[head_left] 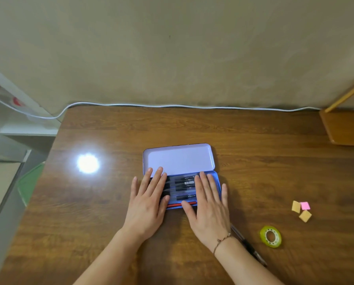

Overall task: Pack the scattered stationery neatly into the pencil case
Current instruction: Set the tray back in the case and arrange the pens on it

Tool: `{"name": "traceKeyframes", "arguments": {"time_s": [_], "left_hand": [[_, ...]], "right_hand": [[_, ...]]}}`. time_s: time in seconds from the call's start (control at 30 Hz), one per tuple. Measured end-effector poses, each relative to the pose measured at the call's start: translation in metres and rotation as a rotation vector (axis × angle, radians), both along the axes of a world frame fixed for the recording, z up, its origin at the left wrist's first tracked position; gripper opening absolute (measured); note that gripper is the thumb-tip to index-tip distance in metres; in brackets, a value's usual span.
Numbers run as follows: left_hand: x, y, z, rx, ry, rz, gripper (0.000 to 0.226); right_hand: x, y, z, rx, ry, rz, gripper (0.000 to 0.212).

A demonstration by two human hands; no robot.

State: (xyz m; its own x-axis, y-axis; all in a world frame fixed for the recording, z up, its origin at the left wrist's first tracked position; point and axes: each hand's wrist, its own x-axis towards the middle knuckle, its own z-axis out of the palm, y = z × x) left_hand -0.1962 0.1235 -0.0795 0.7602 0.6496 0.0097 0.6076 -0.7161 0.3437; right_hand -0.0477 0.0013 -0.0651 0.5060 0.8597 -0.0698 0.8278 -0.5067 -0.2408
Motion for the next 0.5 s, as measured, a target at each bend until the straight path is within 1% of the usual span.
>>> {"name": "traceKeyframes", "arguments": {"time_s": [0.13,0.2,0.27,0.33,0.37,0.43,0.5], "left_hand": [[-0.002,0.0,0.0,-0.022,-0.02,0.022,0.055],[-0.002,0.001,0.001,-0.032,-0.03,0.024,0.055],[-0.001,0.002,0.001,-0.05,-0.05,0.035,0.055],[-0.001,0.003,0.003,-0.073,-0.085,0.047,0.055],[-0.001,0.004,0.004,-0.082,-0.106,0.05,0.055],[-0.003,0.004,0.007,-0.082,-0.139,0.041,0.056],[-0.005,0.003,0.008,-0.081,-0.162,0.028,0.056]], "right_hand": [[-0.006,-0.002,0.0,-0.042,0.012,-0.005,0.073],[-0.006,-0.005,0.007,0.014,0.03,-0.028,0.07],[0.001,-0.018,0.017,0.121,0.04,-0.064,0.06],[0.012,-0.044,0.024,0.199,-0.015,-0.111,0.048],[0.017,-0.06,0.026,0.202,-0.055,-0.147,0.045],[0.026,-0.091,0.026,0.13,-0.114,-0.217,0.046],[0.027,-0.112,0.024,-0.015,-0.132,-0.248,0.045]]}}
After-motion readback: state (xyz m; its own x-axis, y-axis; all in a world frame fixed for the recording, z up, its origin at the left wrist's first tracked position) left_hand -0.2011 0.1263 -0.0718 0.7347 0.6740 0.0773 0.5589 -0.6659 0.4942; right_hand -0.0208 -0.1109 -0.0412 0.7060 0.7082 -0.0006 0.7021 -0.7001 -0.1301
